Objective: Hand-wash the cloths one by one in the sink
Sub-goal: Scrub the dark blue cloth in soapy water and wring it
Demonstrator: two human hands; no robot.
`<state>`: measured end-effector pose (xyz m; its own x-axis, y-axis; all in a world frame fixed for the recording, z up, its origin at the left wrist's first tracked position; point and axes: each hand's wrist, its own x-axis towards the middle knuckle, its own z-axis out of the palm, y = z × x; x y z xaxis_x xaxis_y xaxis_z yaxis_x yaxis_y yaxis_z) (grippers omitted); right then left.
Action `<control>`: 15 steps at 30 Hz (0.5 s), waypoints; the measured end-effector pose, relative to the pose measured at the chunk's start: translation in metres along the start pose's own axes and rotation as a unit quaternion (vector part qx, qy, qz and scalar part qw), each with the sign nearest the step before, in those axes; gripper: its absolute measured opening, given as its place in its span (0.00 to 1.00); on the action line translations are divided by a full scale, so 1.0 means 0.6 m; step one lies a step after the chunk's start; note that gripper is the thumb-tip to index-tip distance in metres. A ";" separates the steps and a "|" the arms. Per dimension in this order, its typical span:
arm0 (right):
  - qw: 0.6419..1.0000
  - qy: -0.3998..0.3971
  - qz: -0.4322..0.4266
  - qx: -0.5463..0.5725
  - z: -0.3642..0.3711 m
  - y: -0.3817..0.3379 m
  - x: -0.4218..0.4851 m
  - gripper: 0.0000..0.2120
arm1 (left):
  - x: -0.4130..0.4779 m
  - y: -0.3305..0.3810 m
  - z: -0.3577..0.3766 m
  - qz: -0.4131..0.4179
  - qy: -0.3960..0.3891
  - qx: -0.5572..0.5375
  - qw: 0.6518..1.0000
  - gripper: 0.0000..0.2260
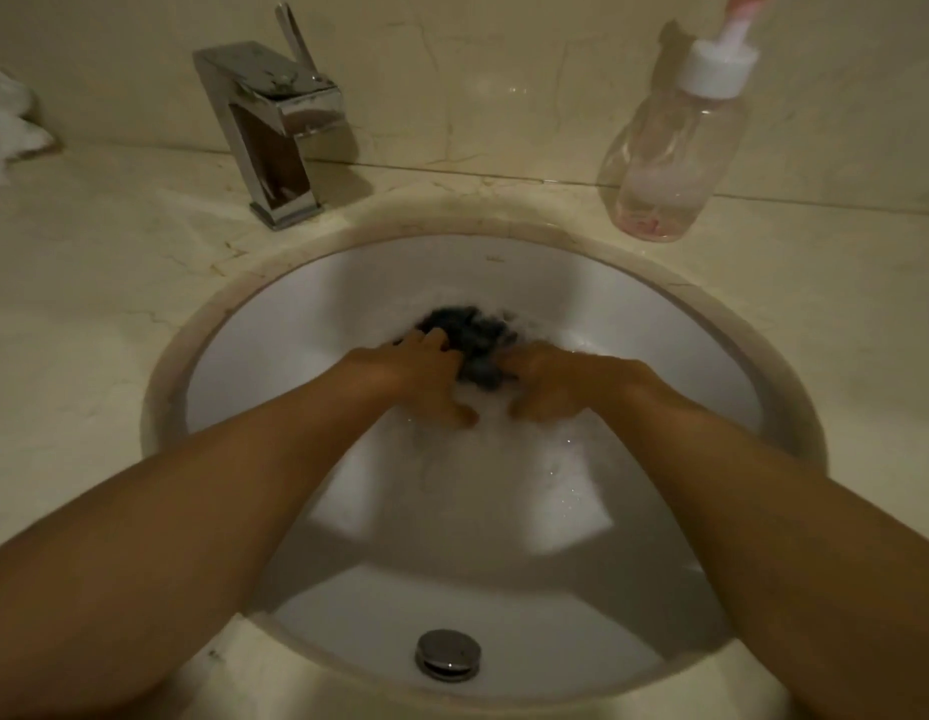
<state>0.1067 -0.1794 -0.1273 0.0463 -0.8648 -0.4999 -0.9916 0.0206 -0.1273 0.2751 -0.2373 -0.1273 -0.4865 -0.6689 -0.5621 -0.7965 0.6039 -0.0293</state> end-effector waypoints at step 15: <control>0.726 0.241 0.076 0.640 -0.048 -0.059 -0.035 0.11 | -0.036 0.068 -0.061 0.031 0.183 -0.718 0.671 0.17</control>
<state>0.1371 -0.1762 -0.0878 -0.4047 -0.8727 -0.2734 -0.0436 0.3170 -0.9474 0.2400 -0.2141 -0.0861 -0.3812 -0.8822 -0.2766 -0.1685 -0.2279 0.9590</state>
